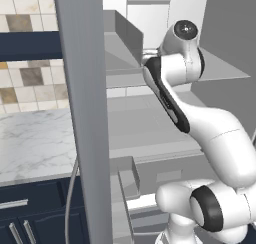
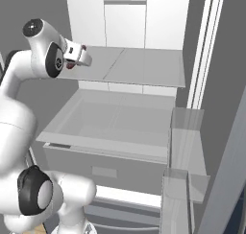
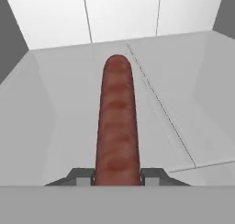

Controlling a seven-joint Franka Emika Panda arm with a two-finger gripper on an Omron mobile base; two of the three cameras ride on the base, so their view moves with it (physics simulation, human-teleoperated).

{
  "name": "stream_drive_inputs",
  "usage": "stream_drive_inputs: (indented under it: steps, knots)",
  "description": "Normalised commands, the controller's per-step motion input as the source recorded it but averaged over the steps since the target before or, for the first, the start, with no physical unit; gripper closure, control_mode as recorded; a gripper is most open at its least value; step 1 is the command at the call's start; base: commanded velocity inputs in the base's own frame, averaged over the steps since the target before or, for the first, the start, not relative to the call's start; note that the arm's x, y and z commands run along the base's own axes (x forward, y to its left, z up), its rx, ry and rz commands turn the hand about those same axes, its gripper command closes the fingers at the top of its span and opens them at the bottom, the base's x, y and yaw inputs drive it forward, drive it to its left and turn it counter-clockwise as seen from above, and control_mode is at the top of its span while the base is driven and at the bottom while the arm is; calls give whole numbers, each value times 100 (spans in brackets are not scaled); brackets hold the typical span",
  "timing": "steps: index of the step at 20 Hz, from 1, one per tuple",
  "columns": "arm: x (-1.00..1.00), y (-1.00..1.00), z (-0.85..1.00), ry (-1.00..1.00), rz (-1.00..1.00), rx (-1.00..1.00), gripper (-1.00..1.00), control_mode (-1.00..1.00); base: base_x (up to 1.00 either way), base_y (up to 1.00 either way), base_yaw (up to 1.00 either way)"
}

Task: Move the hot dog bun to the plate on the dining table and place the condiment next to that plate. Then navigate to the fridge and take the sausage and place it on the plate as well.

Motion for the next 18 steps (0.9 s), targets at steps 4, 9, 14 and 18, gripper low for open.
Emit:
stream_drive_inputs:
  steps: [4, 9, 14, 18]
  knots:
    - [-70, -35, 37, -12, 0, 0, 100, -100, 0, 0, 0]
    - [-87, -30, 13, -12, 0, 0, 100, -100, 0, 0, 0]
    - [-92, -23, 13, -9, 0, 0, 100, -100, 0, 0, 0]
    - [-100, -24, 12, -12, 0, 0, 100, -100, 0, 0, 0]
